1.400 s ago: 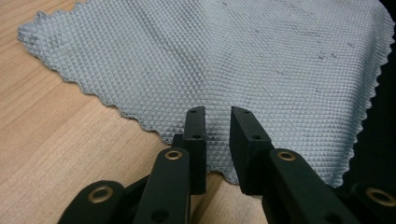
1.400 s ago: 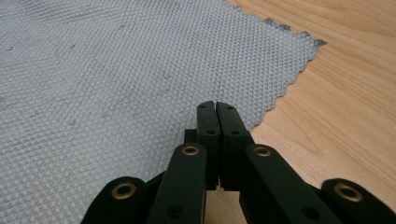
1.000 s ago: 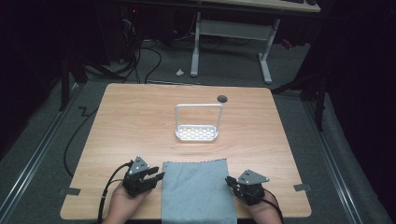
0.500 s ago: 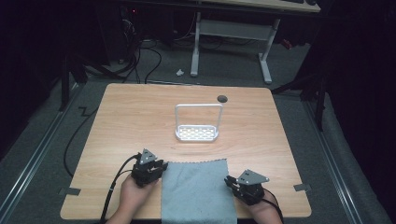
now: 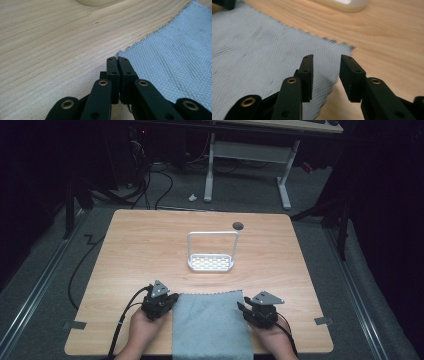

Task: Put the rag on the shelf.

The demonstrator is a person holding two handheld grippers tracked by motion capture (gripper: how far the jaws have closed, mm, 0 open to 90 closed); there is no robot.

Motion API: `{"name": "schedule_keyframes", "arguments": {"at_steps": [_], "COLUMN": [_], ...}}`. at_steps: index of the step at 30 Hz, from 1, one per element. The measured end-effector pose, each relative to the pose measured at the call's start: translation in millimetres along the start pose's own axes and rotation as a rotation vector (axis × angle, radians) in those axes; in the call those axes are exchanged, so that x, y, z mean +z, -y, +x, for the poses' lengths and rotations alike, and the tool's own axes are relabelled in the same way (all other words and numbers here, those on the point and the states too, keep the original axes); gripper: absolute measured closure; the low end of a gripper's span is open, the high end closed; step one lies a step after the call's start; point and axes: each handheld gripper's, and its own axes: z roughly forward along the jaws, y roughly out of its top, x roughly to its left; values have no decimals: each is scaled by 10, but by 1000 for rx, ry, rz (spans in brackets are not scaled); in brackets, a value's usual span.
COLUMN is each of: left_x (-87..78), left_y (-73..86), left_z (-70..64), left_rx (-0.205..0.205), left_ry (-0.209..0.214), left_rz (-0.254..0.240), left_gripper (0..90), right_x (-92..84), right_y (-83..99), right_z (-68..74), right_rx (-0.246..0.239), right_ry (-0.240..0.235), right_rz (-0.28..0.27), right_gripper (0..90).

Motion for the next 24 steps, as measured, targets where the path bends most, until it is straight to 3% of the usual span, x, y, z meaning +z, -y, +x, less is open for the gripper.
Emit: {"name": "schedule_keyframes", "arguments": {"at_steps": [3, 4, 6, 9, 10, 13, 15, 18, 19, 24], "left_x": [0, -1, 0, 0, 0, -2, -2, -3, -4, -6], "left_y": [0, 0, 0, 0, 1, 1, 1, 1, 2, 2], "left_z": [2, 4, 5, 14, 19, 20, 23, 27, 26, 27], "left_rx": [-1, -2, -5, -12, -16, -13, -16, -20, -20, -19], "left_ry": [1, 2, 3, 8, 11, 11, 13, 16, 14, 15], "left_rz": [1, 1, 0, -1, -1, 1, 1, 1, 1, 3], "left_gripper": [877, 878, 879, 881, 882, 882, 883, 883, 884, 885], "right_x": [105, 197, 277, 334, 366, 369, 366, 366, 357, 346], "right_y": [-129, -176, -193, -202, -204, -192, -154, -148, -142, -120], "right_z": [-76, -131, -159, -181, -183, -189, -173, -153, -143, -129], "right_rx": [18, 58, 71, 73, 56, 73, 55, 42, 45, 45], "right_ry": [4, -1, 5, 1, 23, 22, 13, 6, -1, -5], "right_rz": [34, 47, 59, 65, 91, 78, 49, 44, 45, 36], "right_gripper": [621, 611, 586, 576, 574, 588, 678, 741, 814, 888]}}
